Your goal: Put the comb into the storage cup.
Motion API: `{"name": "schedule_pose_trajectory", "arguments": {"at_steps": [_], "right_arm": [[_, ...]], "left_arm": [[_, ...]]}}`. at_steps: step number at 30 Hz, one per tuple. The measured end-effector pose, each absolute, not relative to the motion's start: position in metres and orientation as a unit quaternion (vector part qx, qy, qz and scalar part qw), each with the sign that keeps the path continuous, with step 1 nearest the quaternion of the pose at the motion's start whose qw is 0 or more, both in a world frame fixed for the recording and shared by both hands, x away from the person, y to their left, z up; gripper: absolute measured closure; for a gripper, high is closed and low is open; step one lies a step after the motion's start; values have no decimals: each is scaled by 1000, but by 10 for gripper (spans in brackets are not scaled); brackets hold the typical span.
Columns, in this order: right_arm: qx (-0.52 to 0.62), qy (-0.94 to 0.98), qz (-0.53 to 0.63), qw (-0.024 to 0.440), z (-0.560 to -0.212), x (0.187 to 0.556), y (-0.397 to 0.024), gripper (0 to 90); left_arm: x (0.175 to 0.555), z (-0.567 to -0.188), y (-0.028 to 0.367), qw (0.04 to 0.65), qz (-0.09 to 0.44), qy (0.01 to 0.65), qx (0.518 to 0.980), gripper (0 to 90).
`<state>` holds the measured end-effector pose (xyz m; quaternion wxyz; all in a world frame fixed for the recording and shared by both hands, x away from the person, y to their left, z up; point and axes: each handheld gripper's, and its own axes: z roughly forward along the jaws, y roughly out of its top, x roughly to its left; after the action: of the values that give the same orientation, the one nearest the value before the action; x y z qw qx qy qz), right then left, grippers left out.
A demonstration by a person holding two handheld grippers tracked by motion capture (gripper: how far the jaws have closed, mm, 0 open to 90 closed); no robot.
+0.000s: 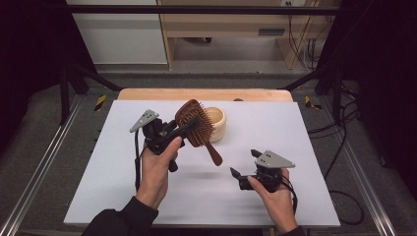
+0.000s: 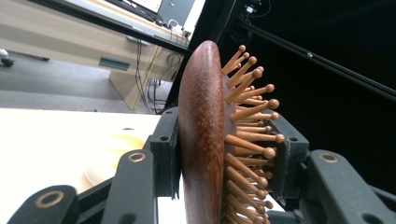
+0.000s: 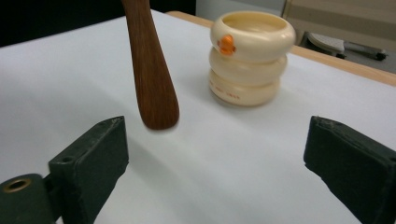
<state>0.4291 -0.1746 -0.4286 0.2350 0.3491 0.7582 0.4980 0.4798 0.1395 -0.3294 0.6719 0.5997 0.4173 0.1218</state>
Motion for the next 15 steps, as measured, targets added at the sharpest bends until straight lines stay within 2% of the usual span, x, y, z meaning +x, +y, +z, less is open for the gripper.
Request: {"name": "schedule_pose_trajectory", "arguments": {"at_steps": [6, 8, 15], "right_arm": [[362, 753, 496, 237, -434, 423, -205, 76], [366, 737, 509, 252, -442, 425, -213, 76], [378, 712, 529, 267, -448, 429, -217, 86]], "left_arm": [[488, -313, 137, 673, 136, 418, 595, 530], [492, -309, 135, 675, 139, 419, 591, 530], [513, -290, 132, 681, 152, 426, 576, 528]]}}
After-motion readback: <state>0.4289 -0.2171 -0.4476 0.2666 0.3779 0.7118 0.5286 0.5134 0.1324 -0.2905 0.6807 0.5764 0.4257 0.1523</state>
